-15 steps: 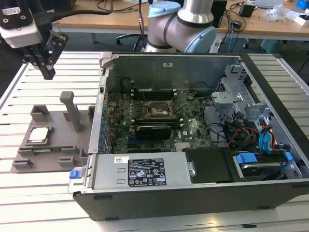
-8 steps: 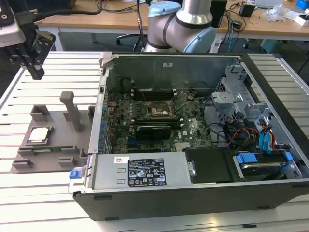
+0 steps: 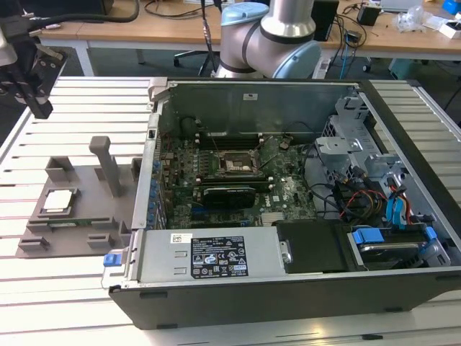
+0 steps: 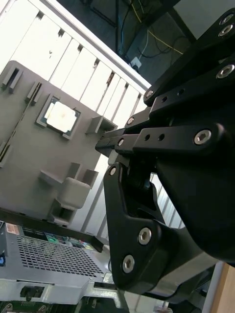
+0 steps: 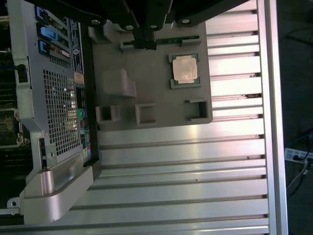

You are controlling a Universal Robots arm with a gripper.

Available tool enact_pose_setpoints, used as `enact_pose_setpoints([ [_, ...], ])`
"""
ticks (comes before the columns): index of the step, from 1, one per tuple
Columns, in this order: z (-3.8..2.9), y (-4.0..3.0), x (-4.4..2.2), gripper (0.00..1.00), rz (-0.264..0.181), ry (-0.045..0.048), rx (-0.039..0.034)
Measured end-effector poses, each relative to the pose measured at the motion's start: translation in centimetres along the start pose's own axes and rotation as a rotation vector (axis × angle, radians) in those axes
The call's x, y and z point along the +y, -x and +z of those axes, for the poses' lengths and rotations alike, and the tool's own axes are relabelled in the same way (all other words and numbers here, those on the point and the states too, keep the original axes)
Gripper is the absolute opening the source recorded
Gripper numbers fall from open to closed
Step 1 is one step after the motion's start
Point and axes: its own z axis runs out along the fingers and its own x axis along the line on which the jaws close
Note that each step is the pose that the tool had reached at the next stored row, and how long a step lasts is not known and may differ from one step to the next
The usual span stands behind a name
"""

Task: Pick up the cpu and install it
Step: 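Reach for the cpu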

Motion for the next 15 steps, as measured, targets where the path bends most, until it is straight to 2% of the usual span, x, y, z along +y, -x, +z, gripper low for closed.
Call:
enact_pose_setpoints([
  [3, -0.02, -0.94, -0.07, 0.11, 0.0, 0.0001, -0.0001],
  [6, -0.04, -1.58, -0.11, 0.11, 0.0, 0.0001, 0.0],
  [15, -0.08, -3.15, -0.23, 0.11, 0.0, 0.0001, 0.0],
])
